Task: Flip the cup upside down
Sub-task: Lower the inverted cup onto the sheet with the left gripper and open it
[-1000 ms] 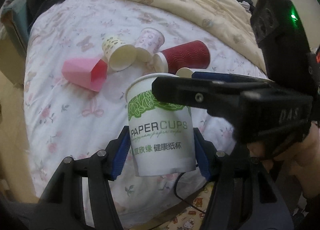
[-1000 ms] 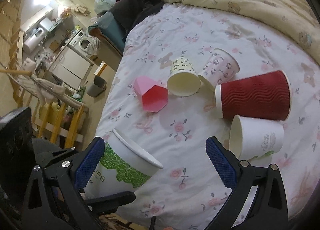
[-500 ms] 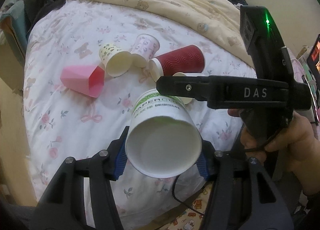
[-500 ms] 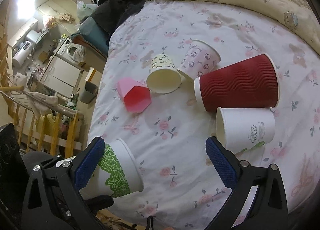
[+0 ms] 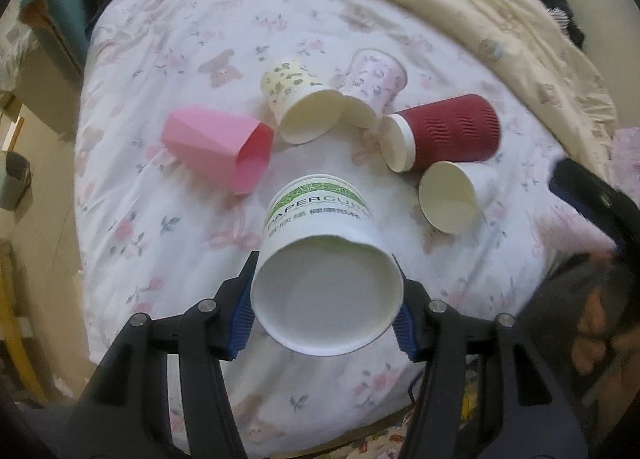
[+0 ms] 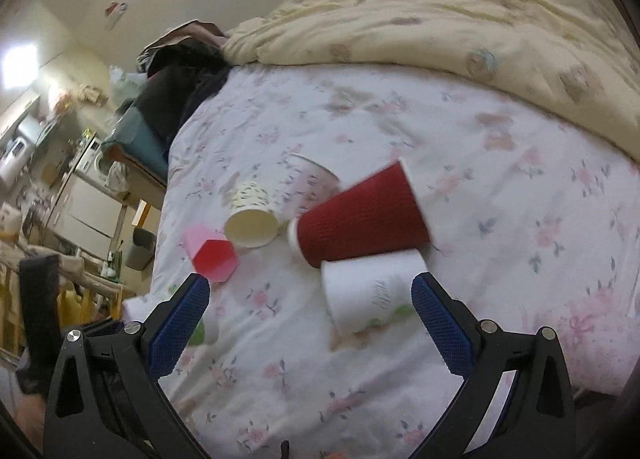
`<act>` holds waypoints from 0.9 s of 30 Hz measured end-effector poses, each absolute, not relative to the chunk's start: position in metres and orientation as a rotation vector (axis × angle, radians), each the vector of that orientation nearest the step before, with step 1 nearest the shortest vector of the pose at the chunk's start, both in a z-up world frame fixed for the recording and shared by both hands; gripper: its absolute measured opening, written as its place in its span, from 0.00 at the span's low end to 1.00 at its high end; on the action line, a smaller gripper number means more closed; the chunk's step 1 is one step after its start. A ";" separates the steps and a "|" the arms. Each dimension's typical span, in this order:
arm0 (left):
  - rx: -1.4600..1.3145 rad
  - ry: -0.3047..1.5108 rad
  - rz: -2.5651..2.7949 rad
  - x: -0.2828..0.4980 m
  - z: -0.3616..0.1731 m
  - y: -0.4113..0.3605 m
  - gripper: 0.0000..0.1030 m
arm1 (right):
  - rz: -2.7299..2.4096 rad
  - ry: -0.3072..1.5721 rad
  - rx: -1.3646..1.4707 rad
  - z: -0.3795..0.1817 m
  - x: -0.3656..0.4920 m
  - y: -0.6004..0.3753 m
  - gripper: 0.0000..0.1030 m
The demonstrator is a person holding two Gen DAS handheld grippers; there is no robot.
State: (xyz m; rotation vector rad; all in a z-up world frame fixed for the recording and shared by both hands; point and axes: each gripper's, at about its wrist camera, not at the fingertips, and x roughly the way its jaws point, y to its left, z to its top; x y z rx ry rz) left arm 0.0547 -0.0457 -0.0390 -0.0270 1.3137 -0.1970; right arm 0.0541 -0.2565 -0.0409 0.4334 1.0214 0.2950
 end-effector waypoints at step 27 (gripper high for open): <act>0.002 1.468 -0.126 0.113 -0.115 -0.074 0.83 | 0.321 1.038 0.595 -0.039 0.060 -0.283 1.00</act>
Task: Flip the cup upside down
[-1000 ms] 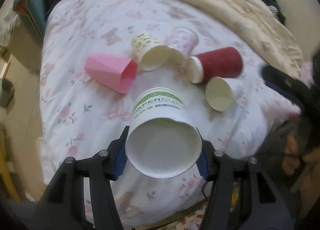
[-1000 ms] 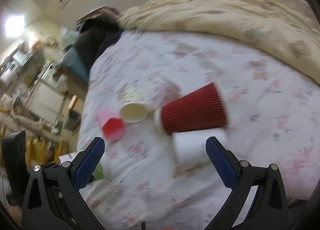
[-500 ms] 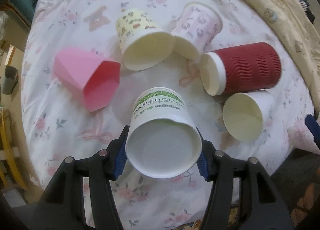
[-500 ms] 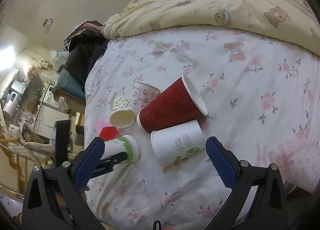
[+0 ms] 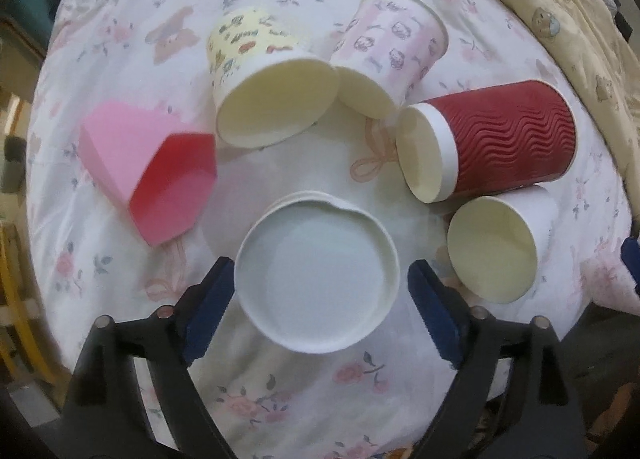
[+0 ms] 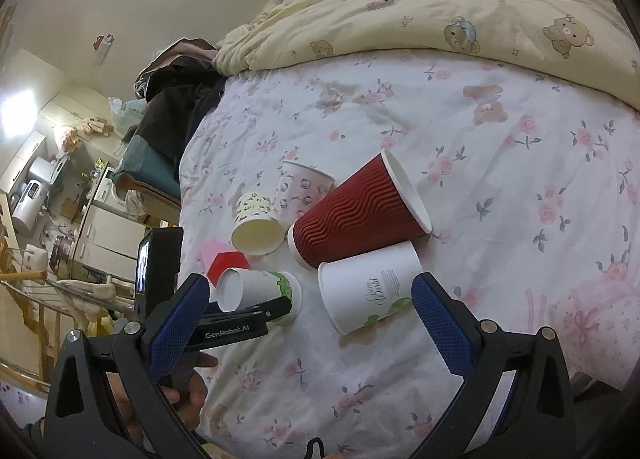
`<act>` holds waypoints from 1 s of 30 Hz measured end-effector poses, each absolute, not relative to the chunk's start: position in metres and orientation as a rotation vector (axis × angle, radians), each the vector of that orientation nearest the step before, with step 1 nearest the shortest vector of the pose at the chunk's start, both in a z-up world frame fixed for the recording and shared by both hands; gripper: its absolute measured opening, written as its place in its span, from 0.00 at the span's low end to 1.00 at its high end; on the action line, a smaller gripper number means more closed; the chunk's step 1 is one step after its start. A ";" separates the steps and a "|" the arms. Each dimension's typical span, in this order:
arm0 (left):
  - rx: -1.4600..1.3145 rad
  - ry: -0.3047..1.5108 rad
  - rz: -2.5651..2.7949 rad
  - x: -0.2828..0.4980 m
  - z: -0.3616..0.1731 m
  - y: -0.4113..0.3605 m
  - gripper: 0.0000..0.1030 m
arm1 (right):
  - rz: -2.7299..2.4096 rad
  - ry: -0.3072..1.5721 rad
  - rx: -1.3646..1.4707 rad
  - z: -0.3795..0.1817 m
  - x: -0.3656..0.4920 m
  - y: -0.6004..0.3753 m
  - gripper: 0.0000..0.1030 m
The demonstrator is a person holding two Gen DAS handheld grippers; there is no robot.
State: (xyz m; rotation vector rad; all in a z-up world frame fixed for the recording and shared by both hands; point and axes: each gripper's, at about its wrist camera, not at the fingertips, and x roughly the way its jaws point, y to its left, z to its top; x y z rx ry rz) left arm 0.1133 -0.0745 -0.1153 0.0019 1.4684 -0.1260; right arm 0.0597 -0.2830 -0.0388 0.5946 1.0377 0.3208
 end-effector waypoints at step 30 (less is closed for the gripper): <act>0.080 1.017 -0.069 0.048 0.014 -0.023 0.83 | 0.321 0.977 0.418 -0.025 0.044 -0.263 1.00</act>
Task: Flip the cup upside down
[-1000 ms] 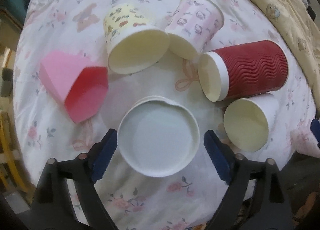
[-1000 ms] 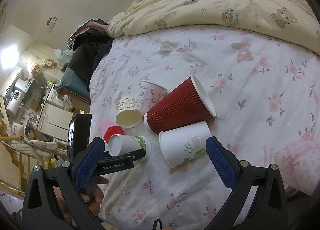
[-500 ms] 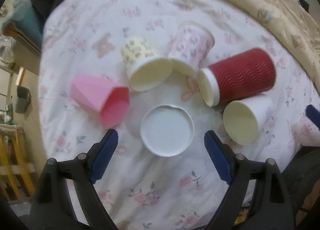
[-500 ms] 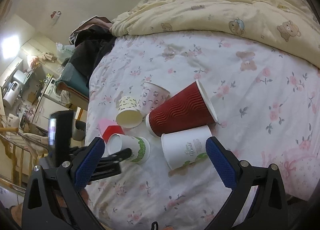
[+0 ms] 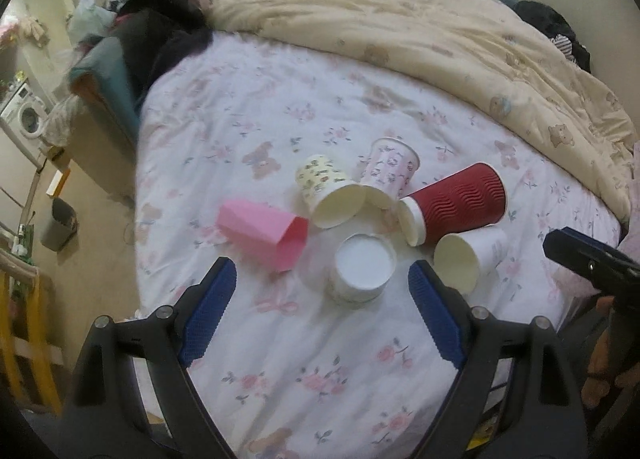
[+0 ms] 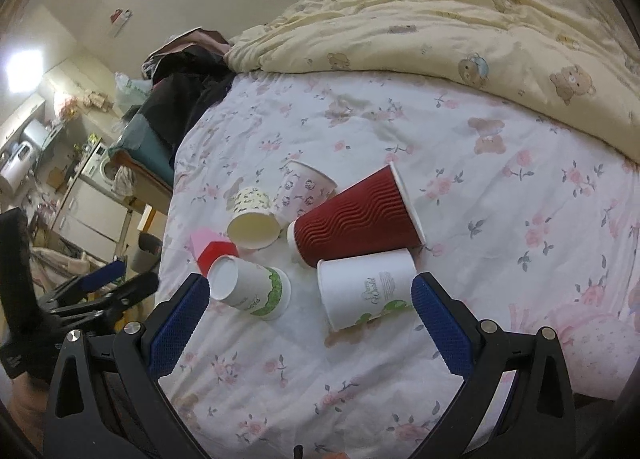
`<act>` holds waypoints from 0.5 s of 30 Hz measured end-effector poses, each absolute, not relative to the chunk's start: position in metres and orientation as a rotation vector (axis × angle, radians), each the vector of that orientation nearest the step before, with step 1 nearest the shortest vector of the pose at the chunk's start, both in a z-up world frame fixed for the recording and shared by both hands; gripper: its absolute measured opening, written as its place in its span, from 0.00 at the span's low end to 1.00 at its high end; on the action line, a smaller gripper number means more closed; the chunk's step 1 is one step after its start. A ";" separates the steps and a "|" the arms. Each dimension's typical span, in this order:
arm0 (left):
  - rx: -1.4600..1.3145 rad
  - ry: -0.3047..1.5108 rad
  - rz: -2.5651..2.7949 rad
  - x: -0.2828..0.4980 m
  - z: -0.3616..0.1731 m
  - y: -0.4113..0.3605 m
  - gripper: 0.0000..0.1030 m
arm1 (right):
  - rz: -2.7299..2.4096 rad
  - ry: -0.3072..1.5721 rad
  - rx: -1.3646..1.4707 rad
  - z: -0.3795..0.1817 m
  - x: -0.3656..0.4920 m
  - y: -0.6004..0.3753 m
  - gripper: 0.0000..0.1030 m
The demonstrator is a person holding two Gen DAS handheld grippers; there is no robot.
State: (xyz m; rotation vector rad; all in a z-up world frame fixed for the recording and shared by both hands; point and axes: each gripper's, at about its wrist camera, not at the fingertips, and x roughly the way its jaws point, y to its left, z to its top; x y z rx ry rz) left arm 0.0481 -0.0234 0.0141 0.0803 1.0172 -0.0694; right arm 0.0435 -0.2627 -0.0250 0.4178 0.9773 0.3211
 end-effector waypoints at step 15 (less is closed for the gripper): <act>-0.034 0.885 0.008 -0.030 0.009 0.024 0.83 | 0.363 0.930 0.236 -0.024 0.002 -0.209 1.00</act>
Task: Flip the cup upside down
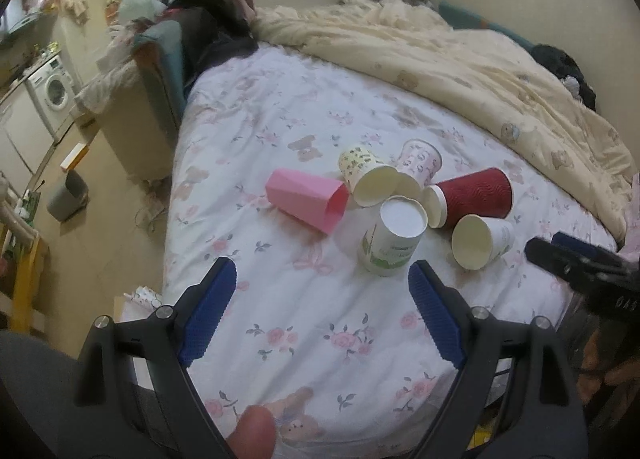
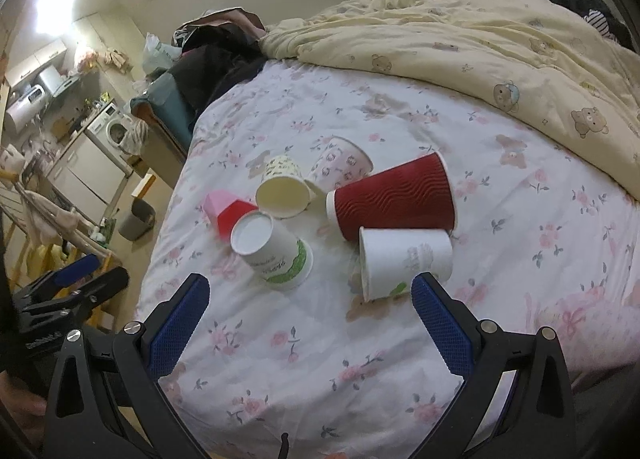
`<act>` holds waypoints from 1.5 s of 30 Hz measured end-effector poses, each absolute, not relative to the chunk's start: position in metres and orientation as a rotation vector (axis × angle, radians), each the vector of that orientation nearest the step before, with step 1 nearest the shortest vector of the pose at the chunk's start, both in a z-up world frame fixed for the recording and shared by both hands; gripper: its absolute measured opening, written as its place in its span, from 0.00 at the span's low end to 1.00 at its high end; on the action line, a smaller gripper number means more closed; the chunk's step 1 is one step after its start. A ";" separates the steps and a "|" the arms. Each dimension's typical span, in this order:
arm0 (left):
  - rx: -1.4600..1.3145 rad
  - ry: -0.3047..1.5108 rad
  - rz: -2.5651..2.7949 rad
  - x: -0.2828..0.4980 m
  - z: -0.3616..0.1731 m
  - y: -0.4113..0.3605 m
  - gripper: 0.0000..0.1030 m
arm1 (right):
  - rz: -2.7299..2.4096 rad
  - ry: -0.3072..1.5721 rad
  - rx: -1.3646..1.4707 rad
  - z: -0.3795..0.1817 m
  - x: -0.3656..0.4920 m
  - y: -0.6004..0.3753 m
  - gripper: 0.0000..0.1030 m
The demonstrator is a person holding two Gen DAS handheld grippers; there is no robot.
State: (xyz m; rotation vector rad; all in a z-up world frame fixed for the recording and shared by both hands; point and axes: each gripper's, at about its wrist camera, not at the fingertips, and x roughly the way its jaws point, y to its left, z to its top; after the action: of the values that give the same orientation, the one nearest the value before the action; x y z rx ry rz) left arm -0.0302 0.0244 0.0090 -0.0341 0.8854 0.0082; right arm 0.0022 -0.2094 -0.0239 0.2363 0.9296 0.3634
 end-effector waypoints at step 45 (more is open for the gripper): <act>-0.046 0.879 0.035 -0.029 0.000 0.026 1.00 | 0.351 0.900 0.165 -0.028 -0.006 -0.189 1.00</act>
State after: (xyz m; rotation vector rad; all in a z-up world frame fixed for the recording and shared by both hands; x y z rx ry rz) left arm -0.0289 0.0255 0.0004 -0.0458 0.8786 0.0347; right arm -0.0064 -0.1893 -0.0283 0.1648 0.8997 0.3511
